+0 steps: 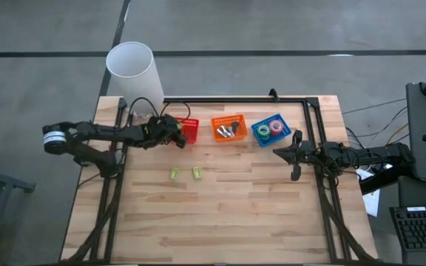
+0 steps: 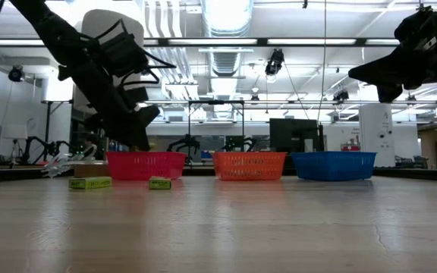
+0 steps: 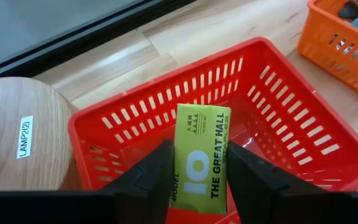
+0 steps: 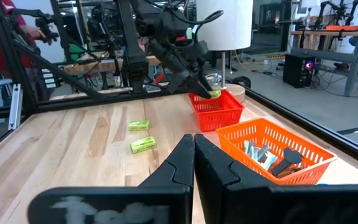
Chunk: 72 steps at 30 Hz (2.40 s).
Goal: Pick and place Stapler, Stapler remover, tape
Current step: Put the middle green staple box into the red bin, then put the left green staple box into the red bin
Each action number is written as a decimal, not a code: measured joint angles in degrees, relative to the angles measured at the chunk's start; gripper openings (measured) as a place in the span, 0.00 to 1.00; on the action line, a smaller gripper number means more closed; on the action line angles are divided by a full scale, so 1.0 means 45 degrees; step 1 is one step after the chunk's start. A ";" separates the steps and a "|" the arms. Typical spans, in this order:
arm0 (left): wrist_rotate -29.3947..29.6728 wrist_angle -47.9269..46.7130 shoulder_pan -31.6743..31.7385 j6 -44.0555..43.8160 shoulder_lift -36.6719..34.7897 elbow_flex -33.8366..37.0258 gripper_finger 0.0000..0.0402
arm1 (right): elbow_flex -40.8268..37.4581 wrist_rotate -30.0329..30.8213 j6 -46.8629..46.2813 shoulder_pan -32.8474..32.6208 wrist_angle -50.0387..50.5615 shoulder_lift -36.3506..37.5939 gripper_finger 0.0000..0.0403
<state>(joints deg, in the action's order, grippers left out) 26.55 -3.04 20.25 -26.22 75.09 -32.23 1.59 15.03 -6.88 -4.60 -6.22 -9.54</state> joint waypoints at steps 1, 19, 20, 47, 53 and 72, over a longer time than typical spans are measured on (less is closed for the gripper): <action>0.0000 0.0003 0.0000 -0.0012 0.0000 0.0000 0.36 | 0.0002 0.0004 -0.0004 -0.0002 0.0000 0.0000 0.02; -0.0491 -0.0012 -0.0097 -0.0440 -0.0198 -0.0113 0.43 | 0.0003 0.0004 0.0000 -0.0004 0.0000 0.0000 0.02; -0.0982 0.0002 -0.0160 -0.0581 -0.0268 -0.0180 0.43 | 0.0000 0.0004 -0.0004 0.0000 0.0000 0.0000 0.02; -0.3575 -0.4497 -0.6132 -0.7642 -0.2083 -0.0500 0.43 | 0.0004 0.0004 0.0000 0.0000 0.0000 -0.0005 0.02; -0.1953 -0.5383 -0.6742 -0.8783 -0.1629 -0.0461 0.43 | 0.0004 0.0004 0.0000 0.0000 0.0000 0.0000 0.02; -0.1784 -0.4527 -0.7446 -0.9617 0.0891 -0.0461 0.44 | 0.0004 0.0003 0.0000 -0.0003 0.0004 0.0000 0.02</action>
<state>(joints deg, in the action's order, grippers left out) 18.52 -23.41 -13.26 -69.49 79.10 -34.30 1.61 15.04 -6.87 -4.62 -6.20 -9.54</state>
